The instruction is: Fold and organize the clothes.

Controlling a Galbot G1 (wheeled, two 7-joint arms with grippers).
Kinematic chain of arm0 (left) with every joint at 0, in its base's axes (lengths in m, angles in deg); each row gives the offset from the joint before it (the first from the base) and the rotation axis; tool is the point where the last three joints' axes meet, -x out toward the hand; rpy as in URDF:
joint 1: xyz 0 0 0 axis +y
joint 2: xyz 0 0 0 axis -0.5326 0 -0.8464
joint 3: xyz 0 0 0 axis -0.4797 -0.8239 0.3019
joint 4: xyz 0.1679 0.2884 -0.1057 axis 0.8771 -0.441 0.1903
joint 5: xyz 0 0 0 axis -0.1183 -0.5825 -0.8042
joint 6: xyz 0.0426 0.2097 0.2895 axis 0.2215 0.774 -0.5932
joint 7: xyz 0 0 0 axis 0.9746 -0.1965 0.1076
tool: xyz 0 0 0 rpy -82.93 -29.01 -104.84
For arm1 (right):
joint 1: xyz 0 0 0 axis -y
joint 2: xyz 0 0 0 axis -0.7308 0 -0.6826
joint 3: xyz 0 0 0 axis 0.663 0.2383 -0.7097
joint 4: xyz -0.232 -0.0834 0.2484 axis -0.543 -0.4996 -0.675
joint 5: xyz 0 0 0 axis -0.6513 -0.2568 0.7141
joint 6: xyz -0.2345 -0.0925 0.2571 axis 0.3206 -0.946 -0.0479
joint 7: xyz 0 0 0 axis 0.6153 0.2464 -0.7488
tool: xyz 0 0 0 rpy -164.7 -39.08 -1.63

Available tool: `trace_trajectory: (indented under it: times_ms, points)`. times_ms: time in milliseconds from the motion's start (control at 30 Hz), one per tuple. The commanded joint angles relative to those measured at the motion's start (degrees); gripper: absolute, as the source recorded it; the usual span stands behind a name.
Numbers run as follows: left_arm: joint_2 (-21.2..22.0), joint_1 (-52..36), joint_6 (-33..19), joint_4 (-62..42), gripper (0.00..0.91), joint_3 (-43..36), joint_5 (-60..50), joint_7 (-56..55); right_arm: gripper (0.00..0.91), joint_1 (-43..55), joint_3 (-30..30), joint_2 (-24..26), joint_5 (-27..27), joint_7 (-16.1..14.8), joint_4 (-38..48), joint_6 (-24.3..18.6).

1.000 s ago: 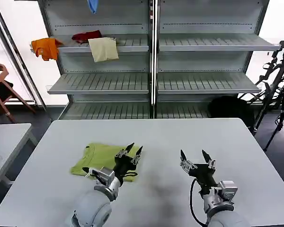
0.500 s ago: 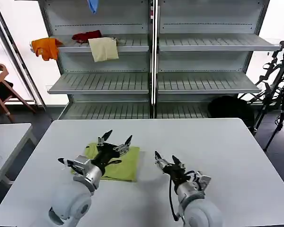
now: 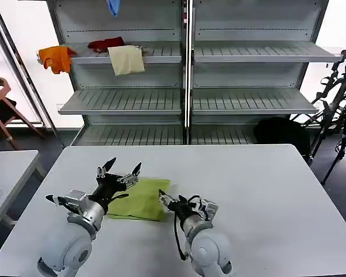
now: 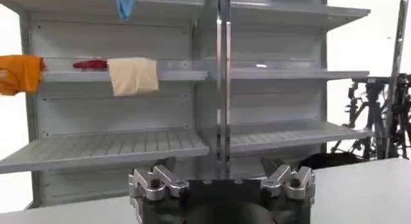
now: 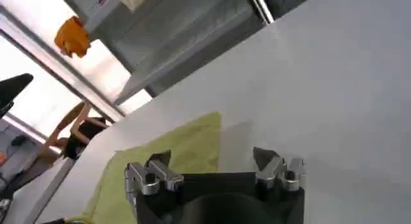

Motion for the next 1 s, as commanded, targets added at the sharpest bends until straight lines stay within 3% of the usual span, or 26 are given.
trace_trajectory:
  times_ms: [33, 67, 100, 233, 667, 1000]
  points:
    - [-0.6, 1.2, 0.1, 0.5, 0.907, 2.6, 0.5, 0.0, 0.836, 2.7, 5.3, -1.0, 2.1, 2.0, 4.2, 0.3]
    - [-0.5, 1.3, 0.1, 0.5, 0.907, 2.6, 0.4, 0.1, 0.715, 2.6, 5.6, -0.9, 2.0, 2.0, 4.0, 0.3]
    - [-0.4, 1.4, 0.1, 0.5, 0.907, 2.6, 0.4, 0.1, 0.484, 2.2, 5.7, -0.8, 1.9, 2.2, 3.9, 0.3]
    - [-0.3, 1.7, 0.0, 0.4, 0.907, 2.7, 0.1, 0.2, 0.000, 1.4, 5.7, -0.3, 1.6, 2.5, 3.2, 0.3]
    - [0.3, 1.7, 0.0, 0.4, 0.907, 2.3, -0.6, 0.3, 0.000, 0.4, 3.0, 2.5, 1.5, 3.1, -1.0, 0.2]
    - [1.4, 2.2, -0.1, 0.8, 0.907, 1.9, -1.3, 0.3, 0.000, 0.7, -0.4, 7.8, 0.2, 3.1, -4.5, 0.3]
